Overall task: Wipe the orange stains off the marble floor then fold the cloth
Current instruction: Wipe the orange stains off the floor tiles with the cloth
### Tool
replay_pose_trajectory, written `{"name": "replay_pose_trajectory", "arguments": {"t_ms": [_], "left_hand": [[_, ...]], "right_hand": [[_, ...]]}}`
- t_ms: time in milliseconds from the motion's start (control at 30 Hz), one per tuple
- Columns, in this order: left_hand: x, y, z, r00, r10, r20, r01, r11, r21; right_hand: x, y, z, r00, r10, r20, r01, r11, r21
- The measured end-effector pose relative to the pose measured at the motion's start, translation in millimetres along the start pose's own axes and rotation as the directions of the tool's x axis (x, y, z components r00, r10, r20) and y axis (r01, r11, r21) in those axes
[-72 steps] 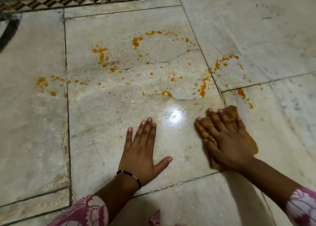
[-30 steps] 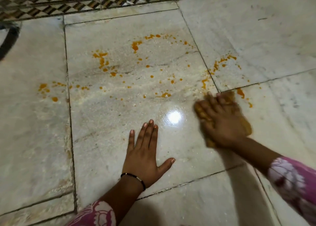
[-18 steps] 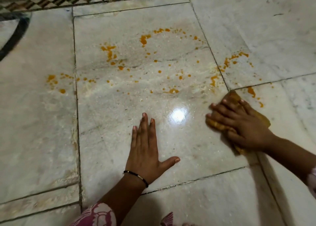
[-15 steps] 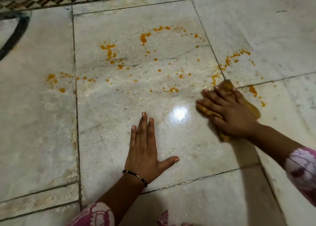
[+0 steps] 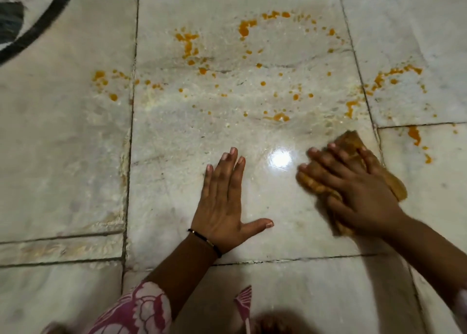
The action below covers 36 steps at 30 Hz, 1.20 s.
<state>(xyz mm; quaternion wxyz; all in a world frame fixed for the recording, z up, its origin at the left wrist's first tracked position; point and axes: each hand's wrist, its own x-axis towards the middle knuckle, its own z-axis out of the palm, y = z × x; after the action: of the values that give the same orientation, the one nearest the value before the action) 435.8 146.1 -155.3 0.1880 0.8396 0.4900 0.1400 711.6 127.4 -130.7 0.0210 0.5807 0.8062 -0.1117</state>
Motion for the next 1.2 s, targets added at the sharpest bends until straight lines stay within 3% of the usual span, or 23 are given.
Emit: {"name": "replay_pose_trajectory", "arguments": {"t_ms": [100, 233, 333, 433, 600, 700, 833, 933, 1100, 1200], "left_hand": [[-3, -8, -13, 0.987, -0.152, -0.048, 0.15, 0.987, -0.05], [-25, -37, -33, 0.951, -0.307, -0.044, 0.309, 0.95, 0.038], [-39, -57, -40, 0.957, -0.277, 0.083, 0.268, 0.957, 0.109], [-45, -62, -39, 0.968, -0.17, 0.183, 0.131, 0.97, 0.207], [-45, -58, -35, 0.969, -0.156, 0.19, 0.102, 0.958, 0.268], [-45, -58, -35, 0.97, -0.157, 0.187, 0.104, 0.958, 0.266], [-45, -57, -37, 0.968, -0.163, 0.191, 0.107, 0.955, 0.276], [-45, -59, -35, 0.969, -0.148, 0.197, 0.091, 0.958, 0.273], [-48, -51, -32, 0.984, -0.131, 0.118, 0.109, 0.978, 0.177], [-37, -21, -17, 0.988, -0.11, 0.106, 0.098, 0.989, 0.112]], "right_hand": [[51, -19, -1, 0.998, 0.055, -0.035, -0.055, 0.998, 0.005], [92, -77, 5, 0.965, -0.263, 0.0, 0.263, 0.963, -0.052], [63, -95, 16, 0.911, -0.408, 0.056, 0.409, 0.912, -0.023], [14, -80, 18, 0.894, -0.44, 0.086, 0.441, 0.898, 0.009], [27, -34, 3, 0.987, -0.155, 0.036, 0.154, 0.988, 0.015], [77, -48, -1, 1.0, -0.023, -0.004, 0.023, 1.0, 0.009], [105, -109, 12, 0.959, -0.282, -0.008, 0.281, 0.958, -0.053], [68, -120, 20, 0.954, -0.298, -0.013, 0.297, 0.954, -0.043], [-8, -63, 17, 0.999, -0.027, -0.025, 0.027, 0.999, 0.016], [-5, -23, 9, 0.974, 0.222, -0.035, -0.222, 0.975, -0.013]]}}
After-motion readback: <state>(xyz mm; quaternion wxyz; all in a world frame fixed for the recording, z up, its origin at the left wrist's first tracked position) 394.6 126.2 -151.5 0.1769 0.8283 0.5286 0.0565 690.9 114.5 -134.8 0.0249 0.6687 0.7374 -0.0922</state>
